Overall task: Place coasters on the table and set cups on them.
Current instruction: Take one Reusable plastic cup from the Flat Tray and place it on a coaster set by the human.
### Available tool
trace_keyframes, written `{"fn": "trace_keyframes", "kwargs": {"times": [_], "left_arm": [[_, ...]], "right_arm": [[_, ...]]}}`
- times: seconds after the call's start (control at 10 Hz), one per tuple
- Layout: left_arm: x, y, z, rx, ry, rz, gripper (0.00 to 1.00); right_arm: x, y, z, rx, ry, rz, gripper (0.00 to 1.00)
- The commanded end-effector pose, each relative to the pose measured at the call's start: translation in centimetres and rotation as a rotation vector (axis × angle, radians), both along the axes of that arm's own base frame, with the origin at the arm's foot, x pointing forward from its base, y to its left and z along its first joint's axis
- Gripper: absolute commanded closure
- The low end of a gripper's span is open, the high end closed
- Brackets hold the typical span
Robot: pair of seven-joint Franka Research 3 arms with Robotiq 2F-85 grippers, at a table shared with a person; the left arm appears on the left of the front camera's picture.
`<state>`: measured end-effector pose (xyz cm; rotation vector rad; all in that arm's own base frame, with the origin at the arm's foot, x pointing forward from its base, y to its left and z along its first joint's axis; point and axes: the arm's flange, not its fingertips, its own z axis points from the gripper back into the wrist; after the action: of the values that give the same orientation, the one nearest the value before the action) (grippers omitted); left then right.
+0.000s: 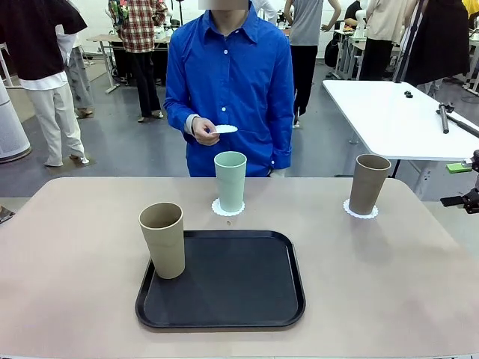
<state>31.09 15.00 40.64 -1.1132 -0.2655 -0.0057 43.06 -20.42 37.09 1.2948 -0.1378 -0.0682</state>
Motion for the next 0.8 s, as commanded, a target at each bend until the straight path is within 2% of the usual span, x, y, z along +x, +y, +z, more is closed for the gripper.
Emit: {"fn": "trace_keyframes", "kwargs": {"times": [0.0,0.2,0.7], "left_arm": [[-0.14,0.09,0.06,-0.016,-0.014,0.002,0.00],[-0.14,0.09,0.06,-0.016,-0.014,0.002,0.00],[-0.14,0.09,0.06,-0.016,-0.014,0.002,0.00]], "right_arm": [[0.47,-0.50,0.02,-0.001,-0.019,0.006,0.00],[1.05,-0.02,-0.05,-0.024,-0.006,0.003,0.00],[0.45,-0.25,0.12,-0.008,-0.004,0.001,0.00]]}}
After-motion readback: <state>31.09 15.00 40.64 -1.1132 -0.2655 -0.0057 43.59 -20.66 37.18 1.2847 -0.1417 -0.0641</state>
